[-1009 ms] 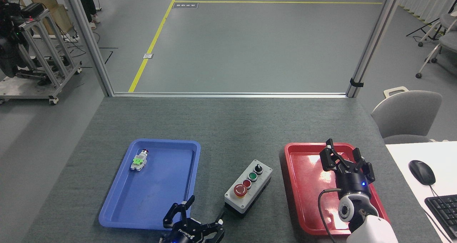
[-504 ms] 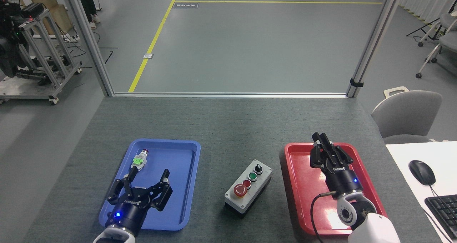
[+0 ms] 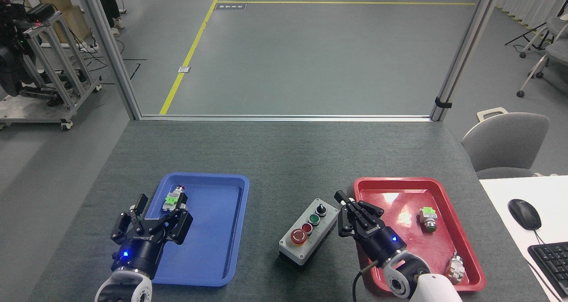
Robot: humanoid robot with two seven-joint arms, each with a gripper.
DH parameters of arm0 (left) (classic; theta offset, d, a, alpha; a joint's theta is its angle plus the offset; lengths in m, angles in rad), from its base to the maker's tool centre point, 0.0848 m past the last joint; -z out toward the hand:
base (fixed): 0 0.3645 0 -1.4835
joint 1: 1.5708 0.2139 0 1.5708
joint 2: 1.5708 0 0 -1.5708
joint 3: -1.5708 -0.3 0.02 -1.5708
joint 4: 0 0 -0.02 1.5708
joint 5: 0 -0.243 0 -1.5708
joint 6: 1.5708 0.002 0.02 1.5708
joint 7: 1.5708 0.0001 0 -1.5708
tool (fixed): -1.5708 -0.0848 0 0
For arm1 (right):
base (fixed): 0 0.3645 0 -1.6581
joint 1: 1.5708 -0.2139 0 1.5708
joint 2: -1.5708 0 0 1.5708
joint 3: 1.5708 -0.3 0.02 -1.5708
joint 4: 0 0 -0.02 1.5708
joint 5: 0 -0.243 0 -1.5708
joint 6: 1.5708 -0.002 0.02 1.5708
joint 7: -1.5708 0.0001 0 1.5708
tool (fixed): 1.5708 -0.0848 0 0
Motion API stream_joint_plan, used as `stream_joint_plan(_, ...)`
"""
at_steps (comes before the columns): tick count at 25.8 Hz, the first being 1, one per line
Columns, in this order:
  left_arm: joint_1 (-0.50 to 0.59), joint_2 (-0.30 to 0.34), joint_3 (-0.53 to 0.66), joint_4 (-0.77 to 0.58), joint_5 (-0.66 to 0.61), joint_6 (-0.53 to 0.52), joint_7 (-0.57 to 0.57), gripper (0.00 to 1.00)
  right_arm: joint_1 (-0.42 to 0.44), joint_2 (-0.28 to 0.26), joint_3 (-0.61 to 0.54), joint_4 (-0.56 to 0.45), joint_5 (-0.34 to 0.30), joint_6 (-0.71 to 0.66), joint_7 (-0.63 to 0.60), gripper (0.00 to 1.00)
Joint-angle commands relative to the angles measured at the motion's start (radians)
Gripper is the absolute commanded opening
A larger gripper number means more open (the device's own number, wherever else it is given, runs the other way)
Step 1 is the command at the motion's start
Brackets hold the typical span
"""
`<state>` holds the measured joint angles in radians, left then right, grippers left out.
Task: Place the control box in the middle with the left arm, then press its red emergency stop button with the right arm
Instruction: 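Move the right gripper from the red tray toward the control box, then press down on the red button with the right gripper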
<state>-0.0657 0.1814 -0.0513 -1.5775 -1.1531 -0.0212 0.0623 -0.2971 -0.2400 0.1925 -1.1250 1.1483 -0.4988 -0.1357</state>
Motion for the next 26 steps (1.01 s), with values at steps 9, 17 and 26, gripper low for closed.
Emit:
stream_joint_plan(9,0.021,0.004,0.022,-0.03,0.015,-0.033,0.014,0.99,-0.008,0.048,0.143,0.054,0.087,0.031,-0.004,0.0)
stream_joint_plan(17,0.083,0.003,0.019,-0.038,0.013,-0.075,0.014,0.99,-0.022,0.082,0.179,0.108,0.108,0.069,-0.001,0.0)
stream_joint_plan(26,0.072,-0.037,0.019,-0.033,0.013,-0.106,0.014,0.99,-0.03,0.103,0.197,0.148,0.16,0.085,0.001,0.0)
